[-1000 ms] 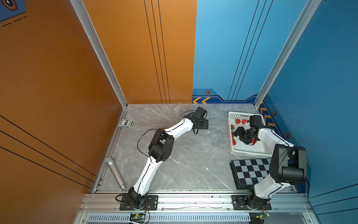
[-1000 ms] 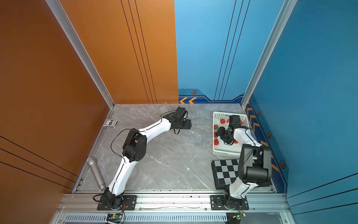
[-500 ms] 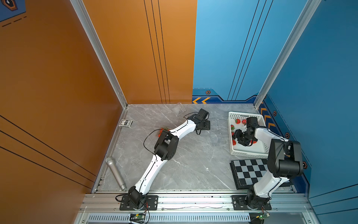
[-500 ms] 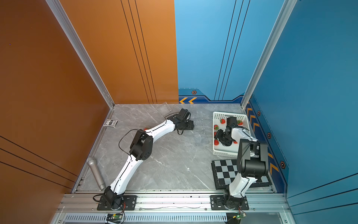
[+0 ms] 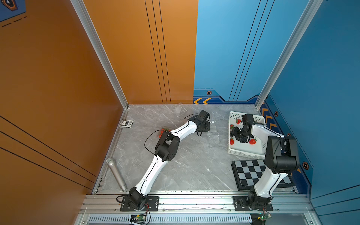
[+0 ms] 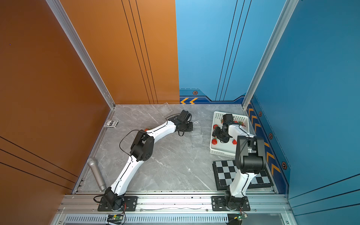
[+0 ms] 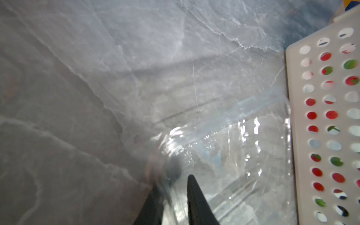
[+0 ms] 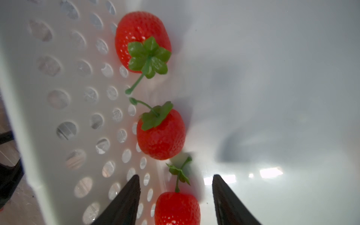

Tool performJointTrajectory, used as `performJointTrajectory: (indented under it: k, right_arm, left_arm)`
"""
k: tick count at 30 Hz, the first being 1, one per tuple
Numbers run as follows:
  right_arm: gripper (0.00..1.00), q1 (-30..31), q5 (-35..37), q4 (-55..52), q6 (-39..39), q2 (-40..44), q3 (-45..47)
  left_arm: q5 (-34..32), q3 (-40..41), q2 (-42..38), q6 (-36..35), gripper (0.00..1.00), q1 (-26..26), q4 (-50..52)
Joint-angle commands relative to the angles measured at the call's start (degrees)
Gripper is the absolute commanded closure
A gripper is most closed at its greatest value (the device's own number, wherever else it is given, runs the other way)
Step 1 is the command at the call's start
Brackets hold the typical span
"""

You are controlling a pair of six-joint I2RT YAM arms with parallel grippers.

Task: Pack strawberries into containers
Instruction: Move the packing box to the center of the board.

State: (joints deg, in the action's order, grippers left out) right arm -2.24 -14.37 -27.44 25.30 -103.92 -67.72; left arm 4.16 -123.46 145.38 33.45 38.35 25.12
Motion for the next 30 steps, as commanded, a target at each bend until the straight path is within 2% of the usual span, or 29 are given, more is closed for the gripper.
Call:
performJointTrajectory:
  k: [1, 7, 21, 25, 30]
  right_arm:
    - [0.39, 0.7, 2.2, 0.0, -0.3, -1.7, -2.0]
    - [0.40, 1.6, 3.1, 0.5, 0.0, -4.5, -4.5]
    - [0.44, 4.2, 4.8, 0.5, 0.5, -8.7, -7.6]
    - [0.44, 4.7, 6.0, 0.6, 0.7, -9.2, -8.0]
    - [0.43, 5.0, 7.3, 0.6, 0.9, -10.0, -9.9]
  left_arm:
    - [-0.3, 5.2, -2.5, 0.0, 0.79, 0.5, 4.4]
    - [1.1, 14.3, -8.1, 0.1, 0.84, 0.5, 4.4]
    - [1.8, 45.1, -29.5, -3.9, 0.85, 1.4, 4.4]
    - [2.6, 50.4, -33.5, -5.0, 0.85, 1.4, 4.4]
    - [4.3, 52.3, -34.9, -6.1, 0.85, 1.4, 4.4]
